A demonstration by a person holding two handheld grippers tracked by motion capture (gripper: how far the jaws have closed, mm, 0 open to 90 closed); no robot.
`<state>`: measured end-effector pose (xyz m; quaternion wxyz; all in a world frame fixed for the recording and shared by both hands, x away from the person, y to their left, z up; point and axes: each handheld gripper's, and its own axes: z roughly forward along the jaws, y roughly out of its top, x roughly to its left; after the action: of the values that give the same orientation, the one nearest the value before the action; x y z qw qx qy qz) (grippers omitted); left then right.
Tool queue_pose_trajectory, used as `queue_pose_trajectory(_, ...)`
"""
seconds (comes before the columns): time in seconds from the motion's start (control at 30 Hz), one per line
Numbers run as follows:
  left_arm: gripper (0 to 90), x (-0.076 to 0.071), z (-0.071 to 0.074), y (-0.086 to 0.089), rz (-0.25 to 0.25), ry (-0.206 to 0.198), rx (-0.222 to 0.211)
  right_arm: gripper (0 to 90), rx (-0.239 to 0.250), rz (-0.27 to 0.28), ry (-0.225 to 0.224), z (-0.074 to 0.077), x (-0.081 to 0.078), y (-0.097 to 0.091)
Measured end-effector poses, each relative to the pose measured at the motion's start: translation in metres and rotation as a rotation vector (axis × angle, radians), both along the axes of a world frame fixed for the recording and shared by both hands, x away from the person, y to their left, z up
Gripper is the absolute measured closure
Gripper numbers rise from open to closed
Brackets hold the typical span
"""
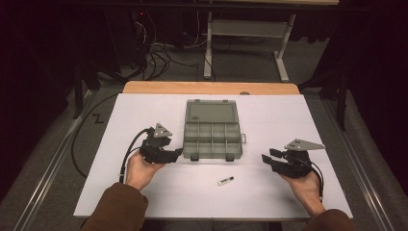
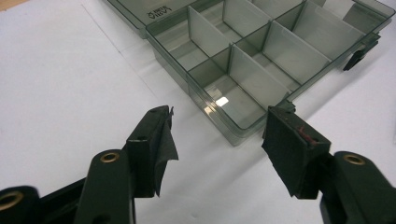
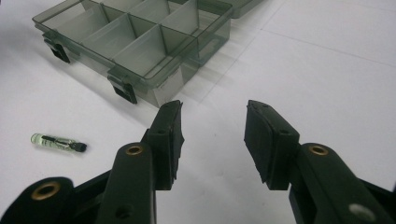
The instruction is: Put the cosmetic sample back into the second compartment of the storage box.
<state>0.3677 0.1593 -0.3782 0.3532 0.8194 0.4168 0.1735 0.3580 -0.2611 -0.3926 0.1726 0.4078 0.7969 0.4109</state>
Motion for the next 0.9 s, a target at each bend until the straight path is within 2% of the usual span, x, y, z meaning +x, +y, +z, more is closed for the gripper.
queue_pose_trajectory(0.2,41.4,-0.006,-0.002,0.001,-0.007,-0.007,0.01,54.8,0.026,-0.01,-0.026,-0.003,-0.01,-0.006)
queue_pose_trajectory(0.27,41.3,-0.008,-0.005,0.001,-0.002,-0.009,0.026,52.7,0.026,-0.013,-0.034,-0.005,-0.012,-0.008)
queue_pose_trajectory(0.5,41.5,-0.014,-0.011,0.0,-0.009,0.012,0.02,52.1,0.036,-0.024,-0.044,-0.014,-0.02,-0.014)
queue_pose_trajectory(0.57,41.5,-0.016,-0.013,-0.002,-0.015,0.016,0.036,51.2,0.044,-0.026,-0.05,-0.017,-0.023,-0.017)
queue_pose_trajectory(0.67,41.9,-0.018,-0.015,-0.005,-0.023,0.029,0.05,48.7,0.06,-0.027,-0.086,-0.019,-0.029,-0.021)
queue_pose_trajectory(0.83,42.2,-0.018,-0.017,-0.009,-0.04,0.048,0.066,47.9,0.061,-0.039,-0.1,-0.022,-0.032,-0.025)
queue_pose_trajectory(0.9,42.2,-0.017,-0.018,-0.011,-0.046,0.058,0.089,47.6,0.067,-0.041,-0.11,-0.025,-0.034,-0.027)
